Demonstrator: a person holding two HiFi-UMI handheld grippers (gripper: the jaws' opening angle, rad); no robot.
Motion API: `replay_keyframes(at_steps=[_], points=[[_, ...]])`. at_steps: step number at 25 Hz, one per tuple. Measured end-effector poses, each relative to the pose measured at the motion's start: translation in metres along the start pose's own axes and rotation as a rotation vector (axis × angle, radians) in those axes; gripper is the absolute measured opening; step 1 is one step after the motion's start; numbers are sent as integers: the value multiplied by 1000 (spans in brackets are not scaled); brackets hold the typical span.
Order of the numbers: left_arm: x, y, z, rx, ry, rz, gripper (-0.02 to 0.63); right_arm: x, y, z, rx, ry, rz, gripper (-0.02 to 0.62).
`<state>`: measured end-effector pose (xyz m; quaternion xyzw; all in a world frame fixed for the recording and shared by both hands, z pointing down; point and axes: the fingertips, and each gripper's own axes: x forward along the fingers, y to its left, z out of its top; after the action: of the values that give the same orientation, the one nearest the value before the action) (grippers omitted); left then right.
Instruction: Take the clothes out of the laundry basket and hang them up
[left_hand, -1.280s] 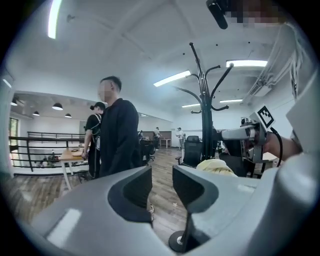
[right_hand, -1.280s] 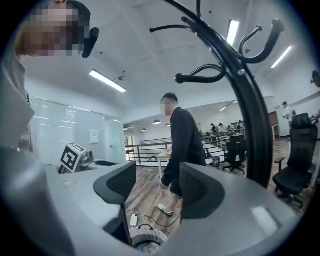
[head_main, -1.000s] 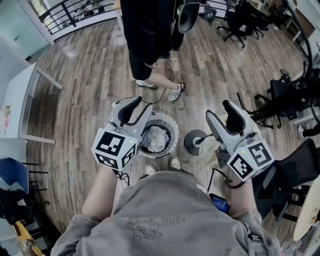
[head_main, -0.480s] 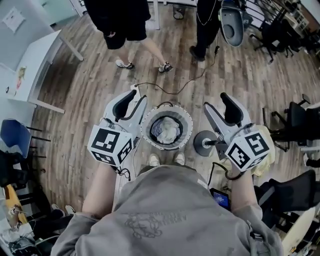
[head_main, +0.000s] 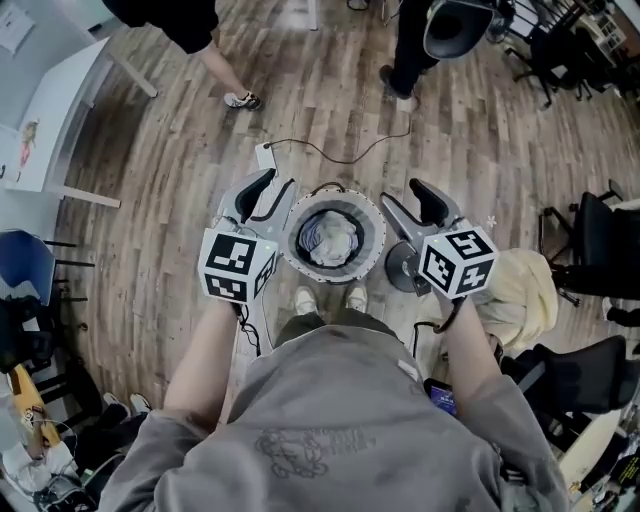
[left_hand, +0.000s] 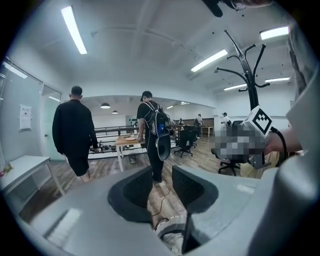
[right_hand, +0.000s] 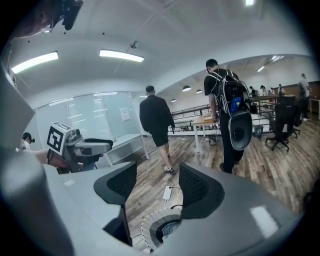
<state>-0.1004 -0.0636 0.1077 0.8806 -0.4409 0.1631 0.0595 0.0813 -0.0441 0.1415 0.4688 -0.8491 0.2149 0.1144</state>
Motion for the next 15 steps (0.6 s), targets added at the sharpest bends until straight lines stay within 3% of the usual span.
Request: replay_keyframes(at_steps=[9,15], points=[[70,16,-99,-34,178,-29,124,77,-37,-105,130,199,-36,288],[115,20,-191,-19,323,-50,130,125,-62,-179,162,311,-52,285]])
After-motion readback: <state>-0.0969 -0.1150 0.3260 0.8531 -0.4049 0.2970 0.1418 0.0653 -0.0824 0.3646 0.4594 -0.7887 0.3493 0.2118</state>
